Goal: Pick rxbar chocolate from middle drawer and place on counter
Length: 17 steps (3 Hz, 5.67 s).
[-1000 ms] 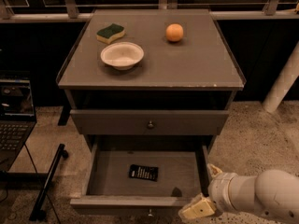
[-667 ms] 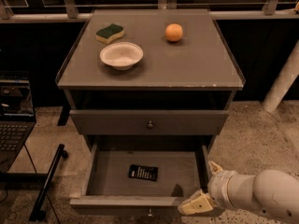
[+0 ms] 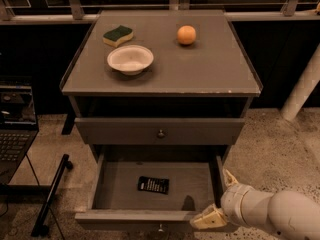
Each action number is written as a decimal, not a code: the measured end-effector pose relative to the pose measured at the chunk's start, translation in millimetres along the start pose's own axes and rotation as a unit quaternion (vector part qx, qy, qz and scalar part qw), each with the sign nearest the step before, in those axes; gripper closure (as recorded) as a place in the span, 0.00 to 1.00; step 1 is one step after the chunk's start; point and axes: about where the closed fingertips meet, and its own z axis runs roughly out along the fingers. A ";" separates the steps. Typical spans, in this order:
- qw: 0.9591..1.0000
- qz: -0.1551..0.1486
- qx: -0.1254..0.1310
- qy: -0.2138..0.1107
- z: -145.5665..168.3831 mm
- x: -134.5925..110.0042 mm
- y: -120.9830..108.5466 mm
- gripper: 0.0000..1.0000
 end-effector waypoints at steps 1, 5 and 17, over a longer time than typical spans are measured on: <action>0.992 -0.112 0.046 -0.045 32.1 -21.2 -15.1 0.00; 0.976 -0.184 0.092 -0.075 114.4 -55.5 -55.1 0.00; 0.991 -0.097 -0.075 -0.060 335.5 9.1 -23.0 0.00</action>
Offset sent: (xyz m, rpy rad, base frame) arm 0.1487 0.0647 -0.0322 -0.2251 -0.5632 0.2521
